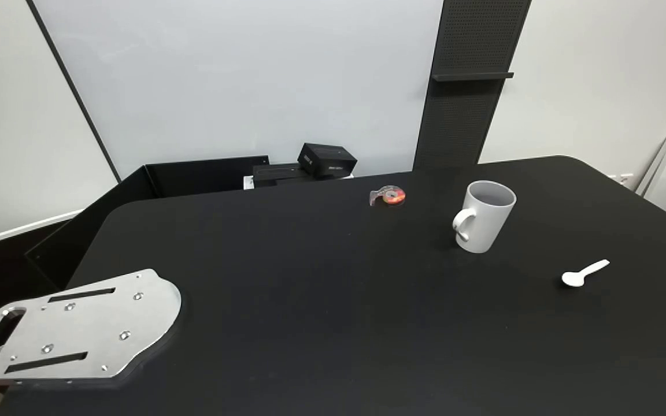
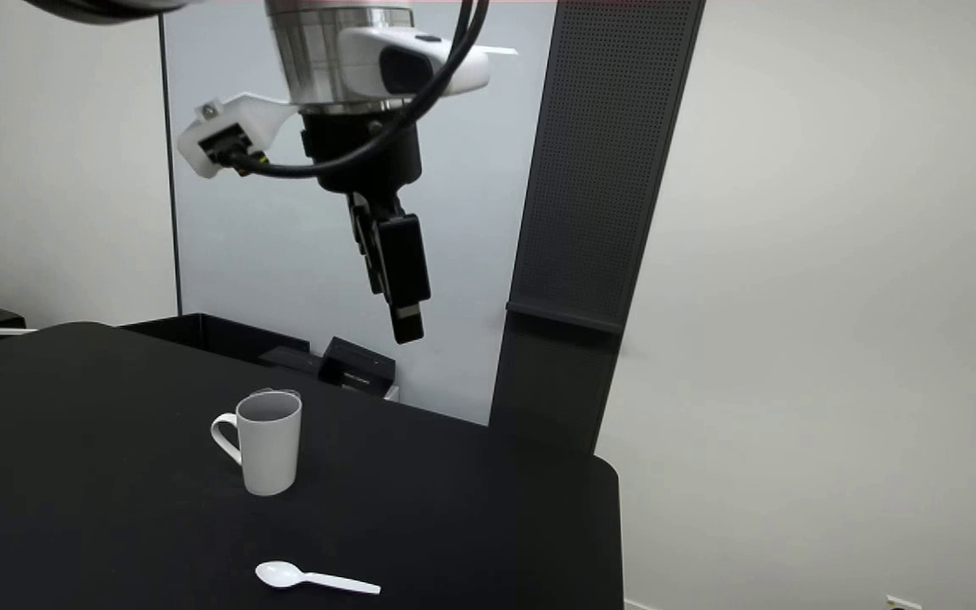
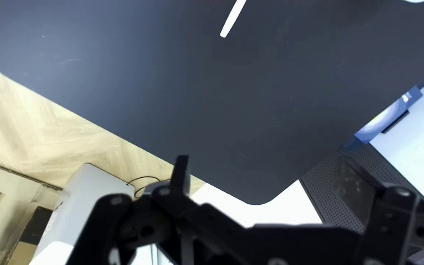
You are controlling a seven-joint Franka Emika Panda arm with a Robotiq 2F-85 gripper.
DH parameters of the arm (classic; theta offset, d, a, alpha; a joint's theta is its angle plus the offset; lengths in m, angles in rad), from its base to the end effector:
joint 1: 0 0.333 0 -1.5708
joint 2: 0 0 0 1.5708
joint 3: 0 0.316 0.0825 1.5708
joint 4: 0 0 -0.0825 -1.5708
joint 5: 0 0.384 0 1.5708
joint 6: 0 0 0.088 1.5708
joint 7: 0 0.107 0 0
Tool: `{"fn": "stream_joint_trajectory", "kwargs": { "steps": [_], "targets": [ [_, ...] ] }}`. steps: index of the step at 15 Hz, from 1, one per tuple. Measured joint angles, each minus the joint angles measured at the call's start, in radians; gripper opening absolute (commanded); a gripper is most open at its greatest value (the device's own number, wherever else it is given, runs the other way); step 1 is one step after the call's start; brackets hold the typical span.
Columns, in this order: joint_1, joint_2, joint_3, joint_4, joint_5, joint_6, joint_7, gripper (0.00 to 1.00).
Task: Pick up the white spoon and put it inside the light grey cup
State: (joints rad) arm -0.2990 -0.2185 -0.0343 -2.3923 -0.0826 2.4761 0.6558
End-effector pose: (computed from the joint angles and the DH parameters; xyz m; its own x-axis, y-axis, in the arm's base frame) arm 0.4639 -0.1607 0.4335 0.5588 -0.7836 0.2714 -0.7848 -0.6055 -0.1324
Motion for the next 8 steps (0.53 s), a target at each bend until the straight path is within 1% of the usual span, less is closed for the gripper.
{"fn": "stream_joint_trajectory", "kwargs": {
  "steps": [3,8],
  "targets": [
    [0.02,0.079,0.017,0.069,0.001,0.033,0.18,1.0],
    [0.09,0.183,0.024,0.157,-0.006,0.048,0.484,1.0]
  ]
}}
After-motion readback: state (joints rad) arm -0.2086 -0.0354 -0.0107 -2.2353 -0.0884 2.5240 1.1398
